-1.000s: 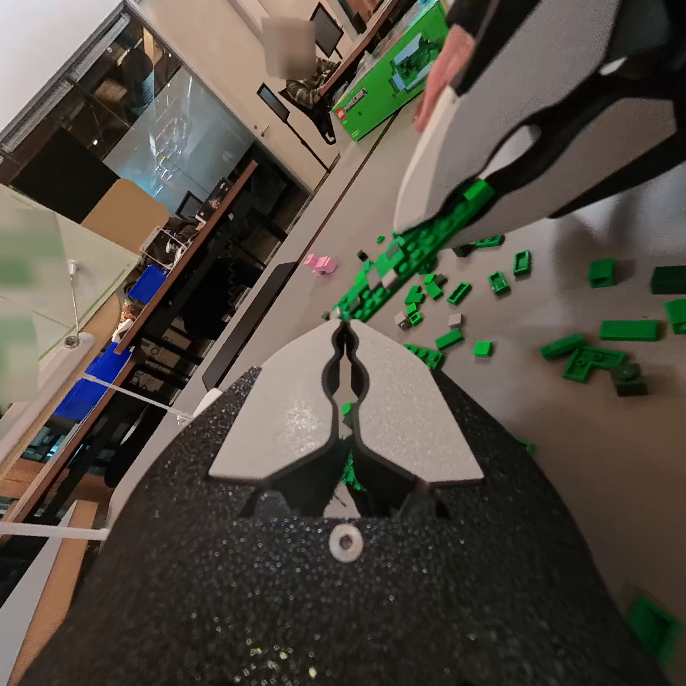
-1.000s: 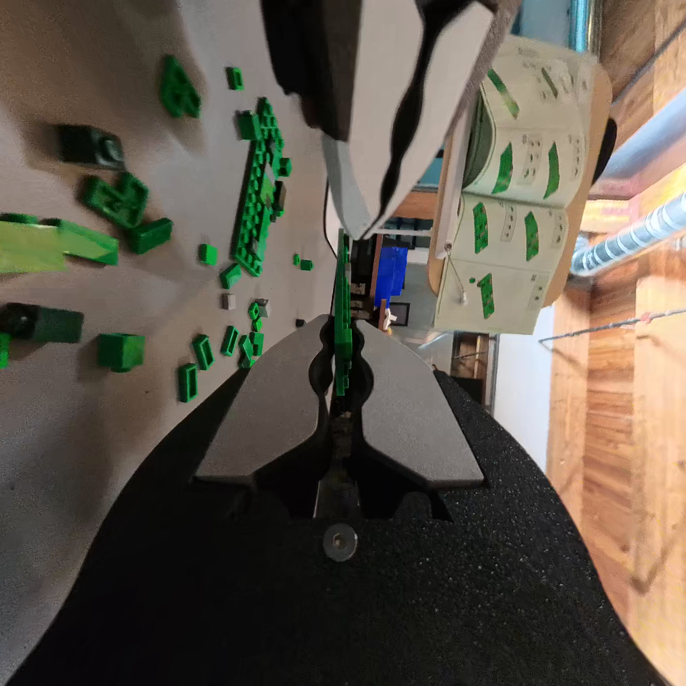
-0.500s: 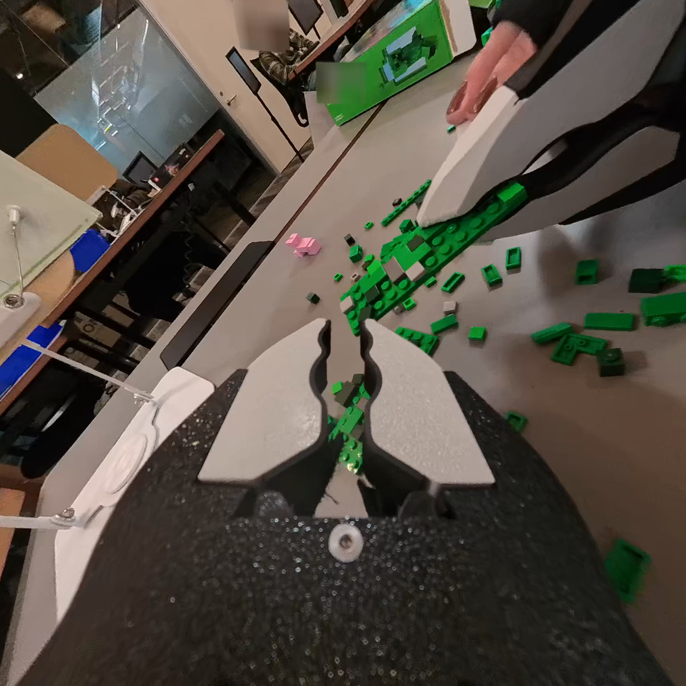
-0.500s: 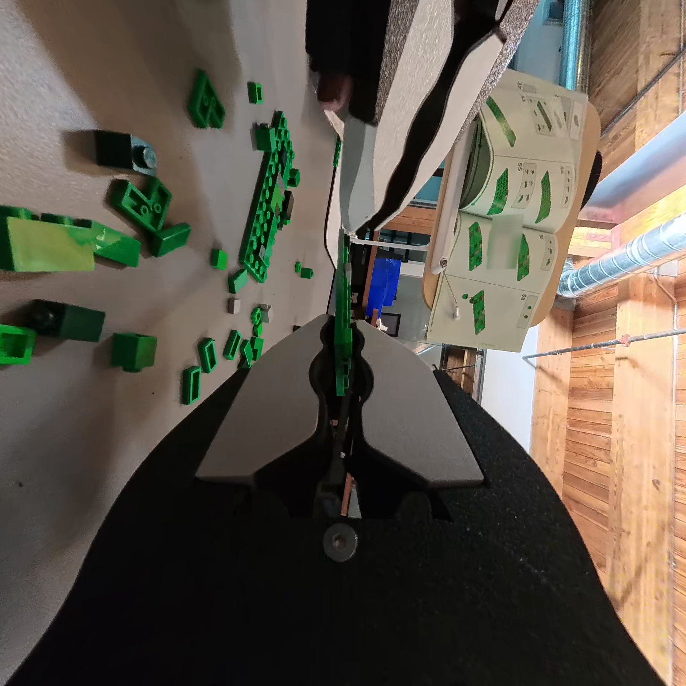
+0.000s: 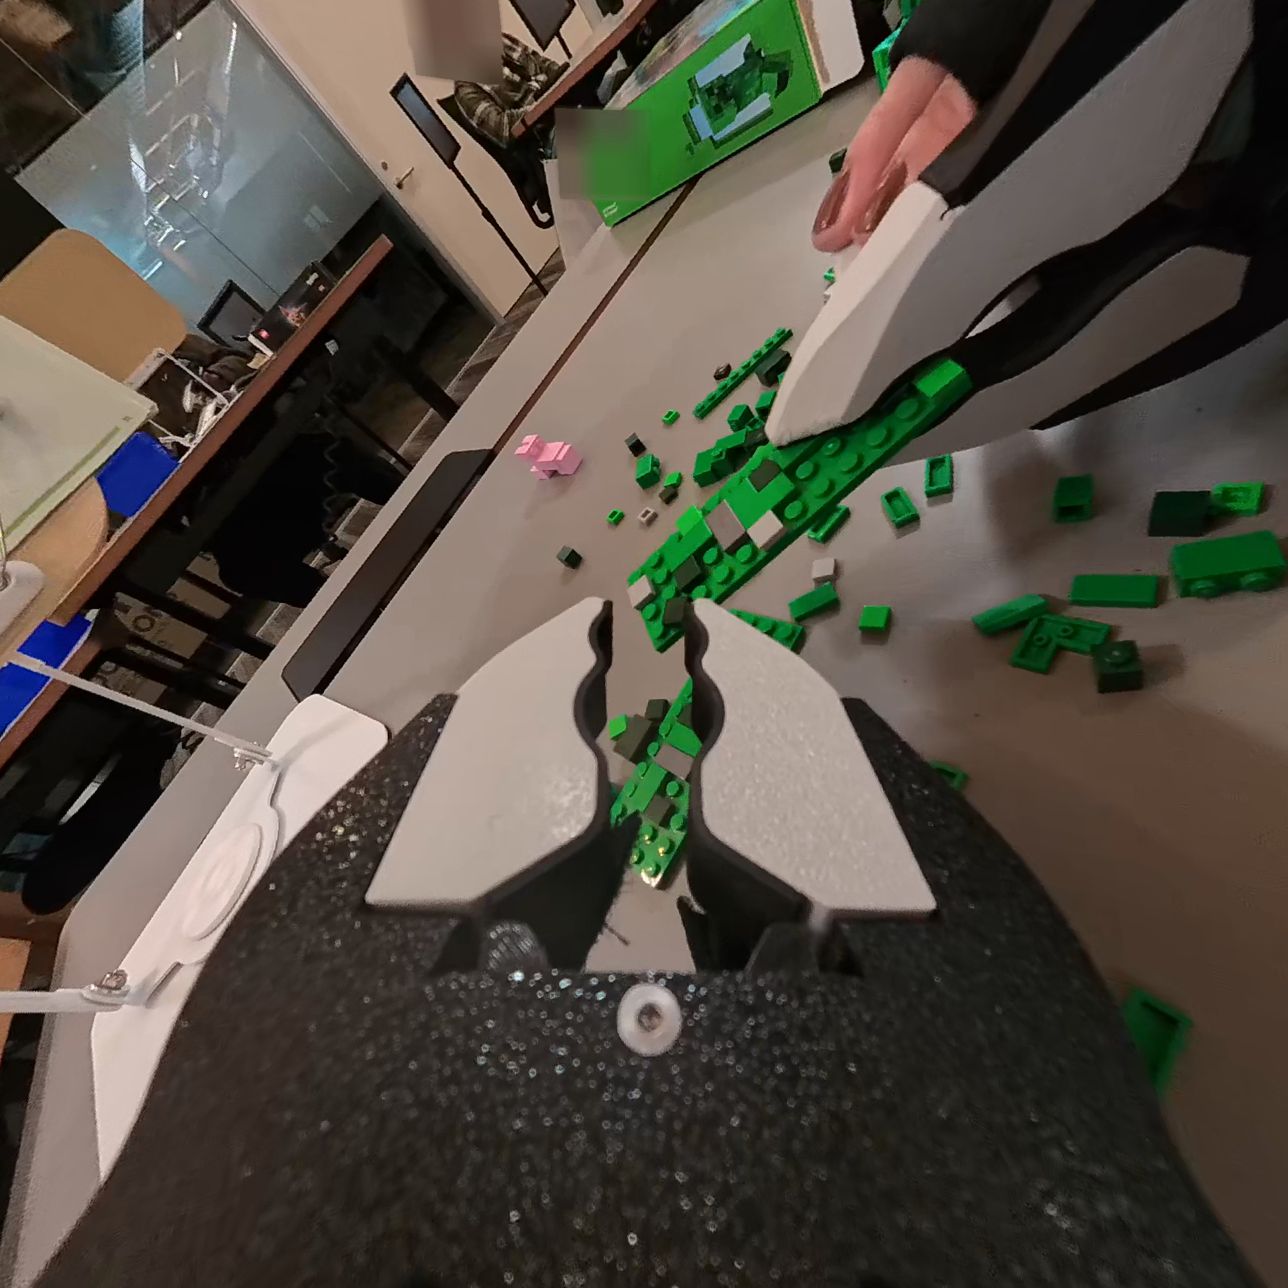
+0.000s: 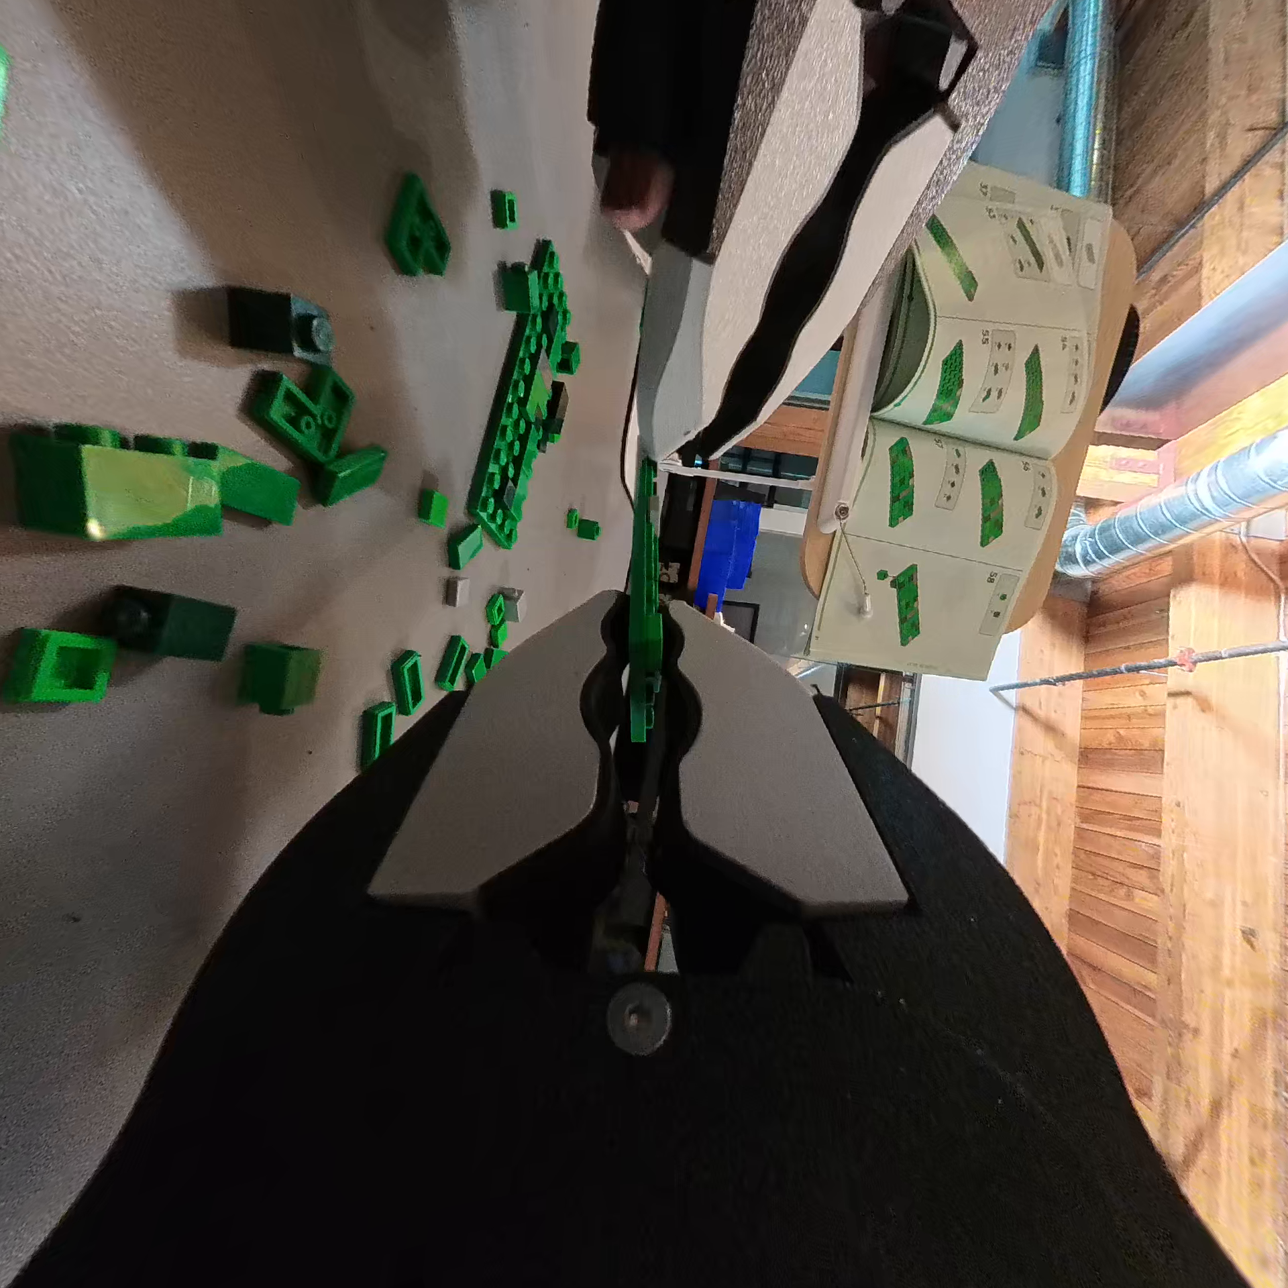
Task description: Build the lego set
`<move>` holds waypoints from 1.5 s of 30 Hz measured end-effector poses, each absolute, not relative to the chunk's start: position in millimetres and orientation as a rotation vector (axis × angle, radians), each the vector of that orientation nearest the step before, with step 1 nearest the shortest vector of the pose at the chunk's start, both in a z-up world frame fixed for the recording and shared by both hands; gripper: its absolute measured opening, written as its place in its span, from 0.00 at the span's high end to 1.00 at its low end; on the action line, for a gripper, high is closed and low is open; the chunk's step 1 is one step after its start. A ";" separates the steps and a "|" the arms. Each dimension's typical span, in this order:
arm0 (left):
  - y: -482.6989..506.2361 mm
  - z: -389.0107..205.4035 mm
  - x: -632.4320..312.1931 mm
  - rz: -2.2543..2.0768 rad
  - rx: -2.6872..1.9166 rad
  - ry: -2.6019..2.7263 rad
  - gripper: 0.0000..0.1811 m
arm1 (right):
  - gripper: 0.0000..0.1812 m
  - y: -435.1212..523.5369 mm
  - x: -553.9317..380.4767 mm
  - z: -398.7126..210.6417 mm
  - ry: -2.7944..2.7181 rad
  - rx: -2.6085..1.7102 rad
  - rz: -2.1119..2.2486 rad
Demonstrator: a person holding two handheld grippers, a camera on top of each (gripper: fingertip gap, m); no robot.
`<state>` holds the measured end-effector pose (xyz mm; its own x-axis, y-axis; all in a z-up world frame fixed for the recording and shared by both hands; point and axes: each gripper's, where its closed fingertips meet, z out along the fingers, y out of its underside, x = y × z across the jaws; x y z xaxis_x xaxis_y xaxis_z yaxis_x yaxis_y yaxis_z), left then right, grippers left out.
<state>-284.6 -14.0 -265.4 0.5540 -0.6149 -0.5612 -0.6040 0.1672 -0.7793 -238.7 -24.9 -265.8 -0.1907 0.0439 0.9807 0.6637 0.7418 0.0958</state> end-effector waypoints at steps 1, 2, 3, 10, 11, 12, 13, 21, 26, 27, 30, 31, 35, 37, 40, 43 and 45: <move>-13.6 -266.0 -284.9 -0.008 -1.500 1.094 0.90 | 0.97 -25.2 -239.1 -266.6 -1.694 -0.567 -0.612; -13.0 -266.9 -285.2 -0.007 -1.507 1.091 0.89 | 0.97 -25.6 -239.4 -267.5 -1.699 -0.566 -0.609; -12.2 -267.7 -285.7 -0.006 -1.515 1.087 0.89 | 0.97 -26.2 -239.8 -268.4 -1.704 -0.565 -0.605; -8.0 -269.5 -287.9 -0.009 -1.557 1.042 0.87 | 0.97 -29.4 -242.2 -270.7 -1.722 -0.557 -0.588; -7.5 -270.1 -287.8 -0.010 -1.563 1.037 0.87 | 0.97 -29.5 -242.2 -271.2 -1.725 -0.559 -0.585; -7.1 -270.6 -287.9 -0.011 -1.569 1.034 0.87 | 0.97 -29.7 -242.2 -271.8 -1.729 -0.560 -0.581; -6.7 -271.1 -287.8 -0.011 -1.575 1.029 0.87 | 0.97 -29.8 -242.2 -272.3 -1.731 -0.561 -0.580; -0.4 -272.5 -293.5 -0.093 -1.676 0.897 0.82 | 0.97 -28.5 -240.9 -274.4 -1.744 -0.570 -0.581; 4.9 -267.3 -308.9 -0.134 -1.687 0.801 0.91 | 0.97 -29.0 -239.8 -271.4 -1.728 -0.586 -0.555; 1.0 -267.2 -303.3 -0.176 -1.674 0.837 0.91 | 0.97 -28.6 -238.8 -270.9 -1.725 -0.594 -0.547; -8.5 -269.8 -291.0 -0.143 -1.616 0.983 0.92 | 0.97 -27.8 -236.1 -269.6 -1.722 -0.598 -0.544; -11.2 -272.8 -287.6 -0.117 -1.604 1.033 0.93 | 0.97 -28.6 -236.1 -268.9 -1.721 -0.598 -0.538; -15.5 -282.3 -280.0 -0.062 -1.587 1.135 0.95 | 0.97 -33.0 -237.0 -268.9 -1.727 -0.605 -0.491; -15.9 -281.3 -280.3 -0.067 -1.581 1.135 0.97 | 0.97 -33.1 -236.4 -269.3 -1.731 -0.601 -0.490; -19.0 -274.4 -279.2 -0.122 -1.555 1.117 0.97 | 0.97 -33.4 -234.6 -270.8 -1.746 -0.584 -0.511; -24.9 -278.2 -276.4 -0.162 -1.553 1.165 0.95 | 0.97 -40.1 -234.3 -276.2 -1.788 -0.512 -0.540; -29.4 -285.3 -273.0 -0.172 -1.560 1.222 0.94 | 0.97 -46.9 -232.4 -280.2 -1.820 -0.418 -0.599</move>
